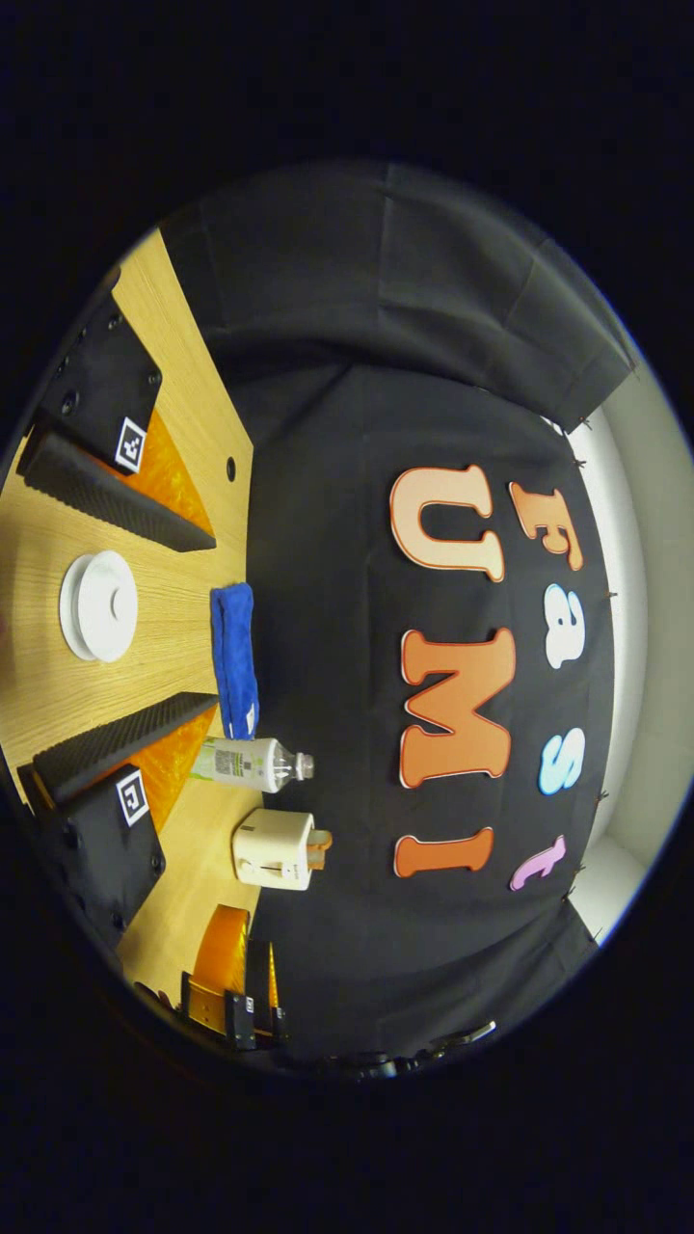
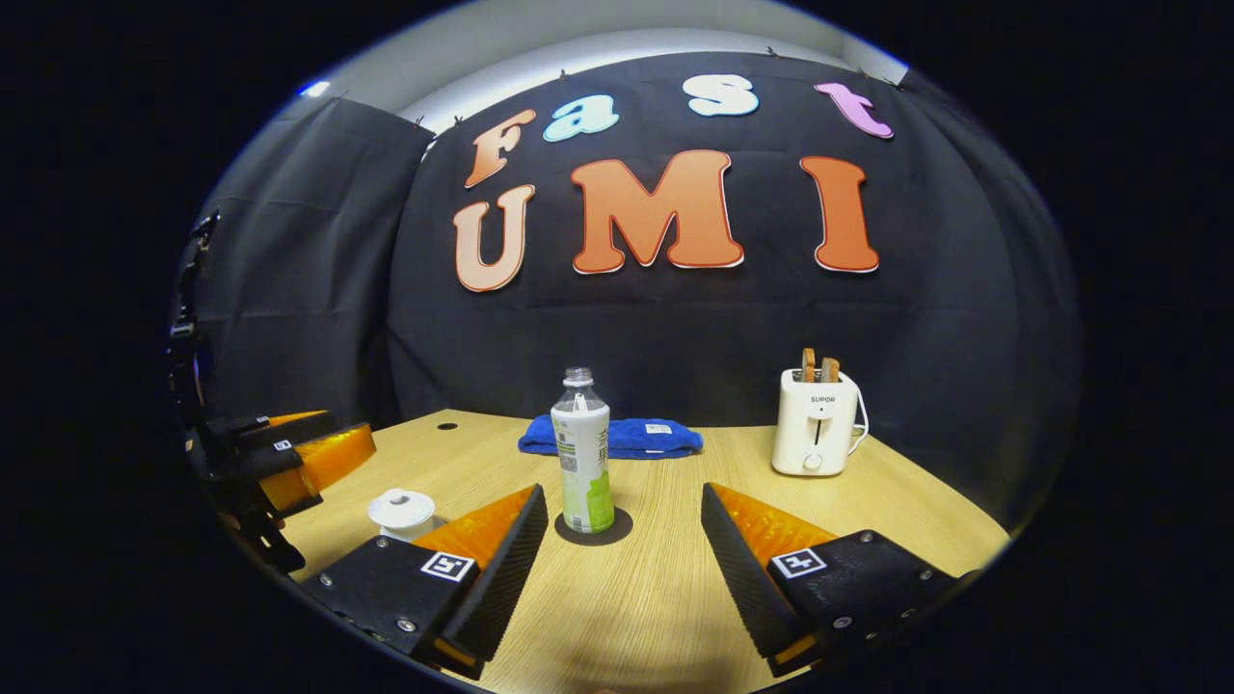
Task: Open the teacup lid with one hand, grasp the water bottle and pour water into the teacup with the other hand; after pouring, place the water bottle on the coaster and then close the teacup lid.
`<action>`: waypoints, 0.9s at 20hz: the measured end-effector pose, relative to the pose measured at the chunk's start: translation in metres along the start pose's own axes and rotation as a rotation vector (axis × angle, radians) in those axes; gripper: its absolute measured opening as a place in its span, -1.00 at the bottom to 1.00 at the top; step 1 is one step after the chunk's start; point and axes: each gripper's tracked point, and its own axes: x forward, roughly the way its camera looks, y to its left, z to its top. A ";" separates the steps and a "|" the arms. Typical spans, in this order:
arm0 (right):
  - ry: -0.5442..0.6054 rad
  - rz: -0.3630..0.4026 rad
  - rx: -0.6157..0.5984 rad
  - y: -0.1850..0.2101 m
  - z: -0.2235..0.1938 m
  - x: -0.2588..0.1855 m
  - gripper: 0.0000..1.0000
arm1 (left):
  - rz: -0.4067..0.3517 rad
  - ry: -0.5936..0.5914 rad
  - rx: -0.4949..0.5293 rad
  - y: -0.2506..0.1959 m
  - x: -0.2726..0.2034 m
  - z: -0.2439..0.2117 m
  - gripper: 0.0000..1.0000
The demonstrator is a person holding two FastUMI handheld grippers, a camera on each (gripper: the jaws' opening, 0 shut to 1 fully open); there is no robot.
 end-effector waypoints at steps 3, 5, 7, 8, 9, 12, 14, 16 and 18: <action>-0.020 -0.002 -0.002 0.001 0.008 -0.004 0.92 | 0.004 -0.040 -0.034 -0.001 -0.010 0.020 0.92; -0.050 -0.007 -0.008 -0.001 0.014 -0.004 0.92 | 0.001 -0.064 -0.041 -0.002 -0.015 0.029 0.92; -0.071 -0.012 -0.010 -0.001 0.016 -0.002 0.92 | -0.020 -0.062 -0.083 -0.005 -0.016 0.027 0.86; -0.067 -0.016 -0.019 -0.001 0.013 0.000 0.92 | -0.016 -0.059 -0.093 -0.002 -0.017 0.026 0.86; -0.056 -0.023 -0.027 -0.004 0.011 -0.003 0.92 | 0.000 -0.060 -0.083 0.004 -0.019 0.026 0.87; -0.067 -0.016 -0.030 -0.002 0.014 -0.004 0.92 | 0.032 -0.087 -0.049 0.013 -0.026 0.036 0.93; -0.082 -0.009 -0.022 0.001 0.016 -0.003 0.92 | 0.043 -0.099 -0.017 0.016 -0.031 0.039 0.90; -0.089 -0.012 -0.025 0.000 0.016 -0.003 0.92 | 0.059 -0.110 -0.009 0.023 -0.035 0.041 0.94; -0.096 -0.020 -0.031 -0.003 0.019 -0.004 0.92 | 0.078 -0.118 -0.006 0.030 -0.038 0.041 0.90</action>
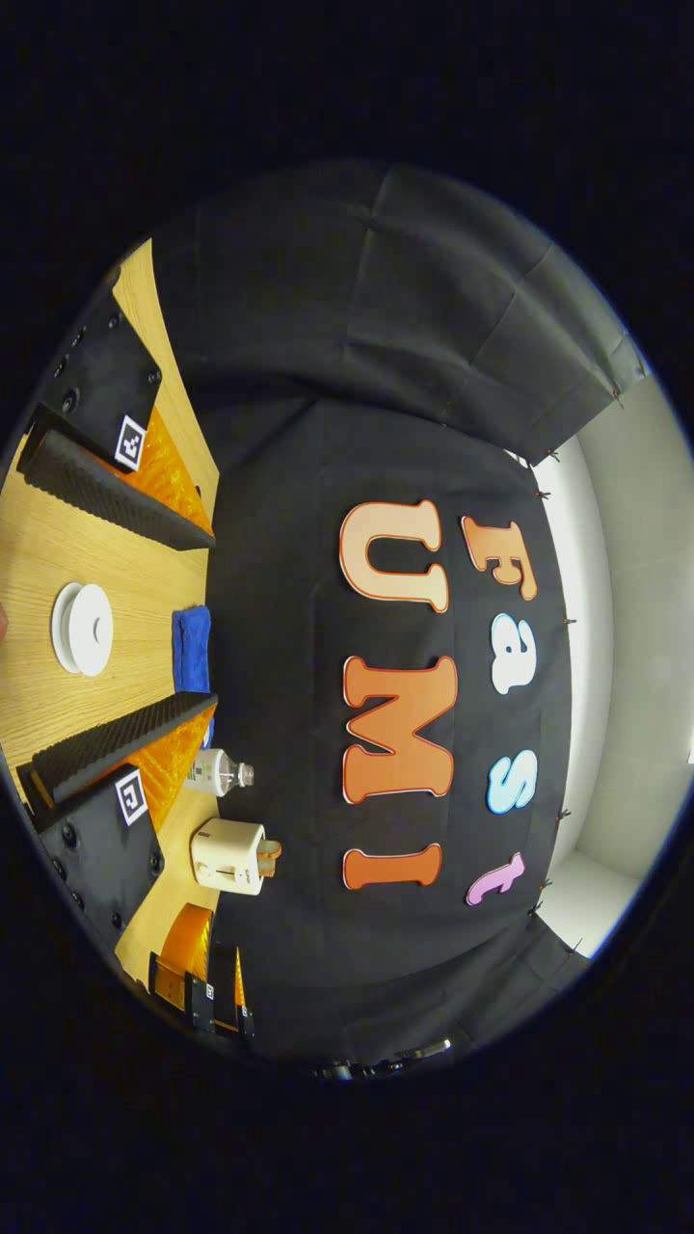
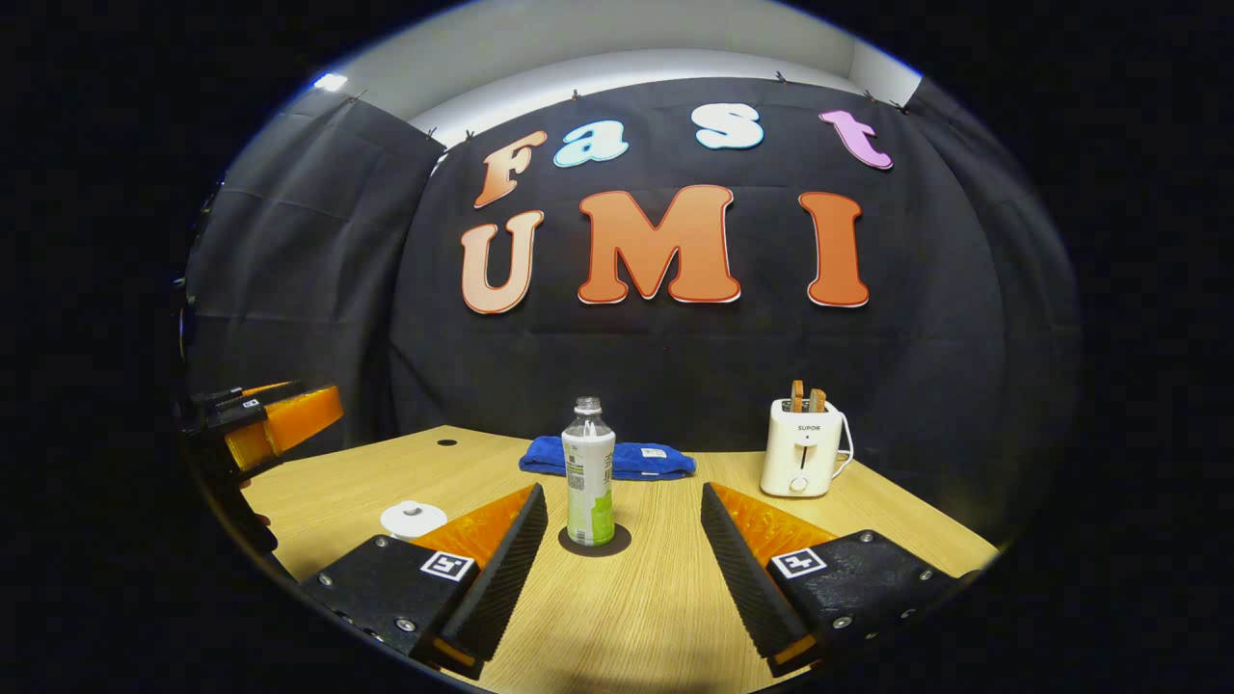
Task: Open the teacup lid with one hand, grasp the water bottle and pour water into the teacup with the other hand; after pouring, place the water bottle on the coaster and then close the teacup lid.
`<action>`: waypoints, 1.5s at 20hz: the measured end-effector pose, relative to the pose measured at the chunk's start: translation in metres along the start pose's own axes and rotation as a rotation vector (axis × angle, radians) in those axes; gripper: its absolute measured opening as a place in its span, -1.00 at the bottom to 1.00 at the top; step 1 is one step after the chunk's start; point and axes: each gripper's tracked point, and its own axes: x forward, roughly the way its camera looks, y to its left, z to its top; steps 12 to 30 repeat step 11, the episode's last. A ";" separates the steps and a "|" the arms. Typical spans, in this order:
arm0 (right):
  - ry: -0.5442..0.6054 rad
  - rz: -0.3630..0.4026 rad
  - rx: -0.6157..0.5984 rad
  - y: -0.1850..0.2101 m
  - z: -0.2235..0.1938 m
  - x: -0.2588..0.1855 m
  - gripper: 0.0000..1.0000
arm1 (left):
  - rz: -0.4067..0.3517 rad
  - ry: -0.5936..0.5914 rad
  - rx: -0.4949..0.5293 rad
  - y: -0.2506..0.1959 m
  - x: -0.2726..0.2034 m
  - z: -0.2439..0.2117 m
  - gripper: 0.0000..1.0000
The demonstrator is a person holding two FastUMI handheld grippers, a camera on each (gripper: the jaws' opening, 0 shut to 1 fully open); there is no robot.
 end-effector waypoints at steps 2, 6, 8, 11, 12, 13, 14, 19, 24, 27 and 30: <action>-0.008 -0.001 0.005 0.000 0.001 -0.001 0.92 | 0.014 -0.006 0.003 0.004 -0.001 0.001 0.94; -0.022 -0.003 0.010 0.000 0.004 0.000 0.92 | 0.015 -0.019 0.003 0.005 -0.004 0.003 0.93; -0.026 -0.001 0.008 0.000 0.006 -0.001 0.92 | 0.020 -0.027 0.005 0.006 -0.005 0.006 0.93; -0.032 0.002 0.010 0.002 0.007 0.000 0.92 | 0.020 -0.033 0.009 0.006 -0.007 0.008 0.93; -0.032 0.002 0.010 0.002 0.007 0.000 0.92 | 0.020 -0.033 0.009 0.006 -0.007 0.008 0.93; -0.032 0.002 0.010 0.002 0.007 0.000 0.92 | 0.020 -0.033 0.009 0.006 -0.007 0.008 0.93; -0.032 0.002 0.010 0.002 0.007 0.000 0.92 | 0.020 -0.033 0.009 0.006 -0.007 0.008 0.93; -0.032 0.002 0.010 0.002 0.007 0.000 0.92 | 0.020 -0.033 0.009 0.006 -0.007 0.008 0.93; -0.032 0.002 0.010 0.002 0.007 0.000 0.92 | 0.020 -0.033 0.009 0.006 -0.007 0.008 0.93; -0.032 0.002 0.010 0.002 0.007 0.000 0.92 | 0.020 -0.033 0.009 0.006 -0.007 0.008 0.93; -0.032 0.002 0.010 0.002 0.007 0.000 0.92 | 0.020 -0.033 0.009 0.006 -0.007 0.008 0.93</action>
